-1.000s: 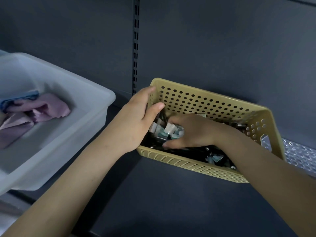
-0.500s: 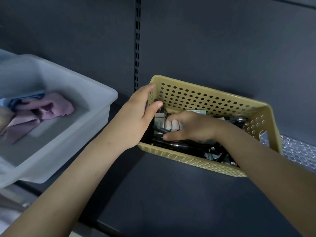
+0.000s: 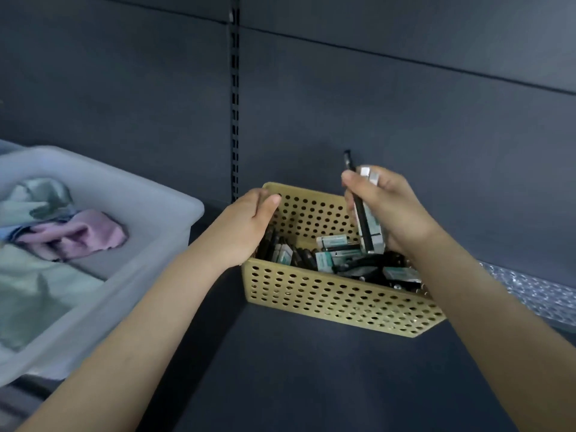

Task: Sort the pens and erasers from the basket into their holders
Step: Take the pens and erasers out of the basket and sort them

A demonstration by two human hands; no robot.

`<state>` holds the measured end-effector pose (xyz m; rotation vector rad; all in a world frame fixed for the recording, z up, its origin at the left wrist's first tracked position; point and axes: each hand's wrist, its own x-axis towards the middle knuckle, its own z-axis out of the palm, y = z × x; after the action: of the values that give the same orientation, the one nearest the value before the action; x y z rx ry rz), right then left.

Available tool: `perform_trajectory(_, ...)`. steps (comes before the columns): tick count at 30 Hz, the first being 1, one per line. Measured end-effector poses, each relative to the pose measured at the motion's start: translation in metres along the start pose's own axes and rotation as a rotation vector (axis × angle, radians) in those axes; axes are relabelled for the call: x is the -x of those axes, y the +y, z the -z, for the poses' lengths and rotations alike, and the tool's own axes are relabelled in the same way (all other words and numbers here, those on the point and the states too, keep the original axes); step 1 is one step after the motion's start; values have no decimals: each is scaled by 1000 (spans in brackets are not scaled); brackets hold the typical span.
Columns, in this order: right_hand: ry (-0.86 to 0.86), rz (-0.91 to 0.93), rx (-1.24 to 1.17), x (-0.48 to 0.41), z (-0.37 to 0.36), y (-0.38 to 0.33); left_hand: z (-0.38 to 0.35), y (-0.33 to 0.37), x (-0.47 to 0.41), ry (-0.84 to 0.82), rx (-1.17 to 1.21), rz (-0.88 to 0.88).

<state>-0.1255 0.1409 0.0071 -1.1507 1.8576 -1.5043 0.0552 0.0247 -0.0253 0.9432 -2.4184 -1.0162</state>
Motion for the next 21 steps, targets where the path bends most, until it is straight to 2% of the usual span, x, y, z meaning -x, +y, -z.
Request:
perform_trajectory(3, 174, -87, -312, 2, 5, -3, 0, -1, -4, -23, -44, 30)
perform_trajectory(5, 278, -152, -471, 3, 9, -2, 0, -3, -5, 18, -93, 11)
perform_trajectory(7, 370, -211, -650, 4, 14, 0, -1, 0, -5, 157, -155, -87)
perform_trajectory(9, 406, -227, -854, 10, 18, 0, -1, 15, -1, 285, -109, -222)
perform_trajectory(10, 417, -225, -931, 13, 20, 0, -3, 25, 2, 299, -50, -272)
perform_trajectory(12, 446, -228, -1039, 20, 27, -2, -8, 52, 13, 226, 52, -325)
perform_trajectory(16, 527, -217, -1113, 42, 47, -7, -33, 100, 36, 34, 236, -393)
perform_trajectory(19, 559, -210, -1031, 68, 65, -1, -59, 130, 49, -20, 427, -434)
perform_trajectory(21, 583, -184, -965, 85, 82, 7, -77, 149, 54, -56, 475, -454)
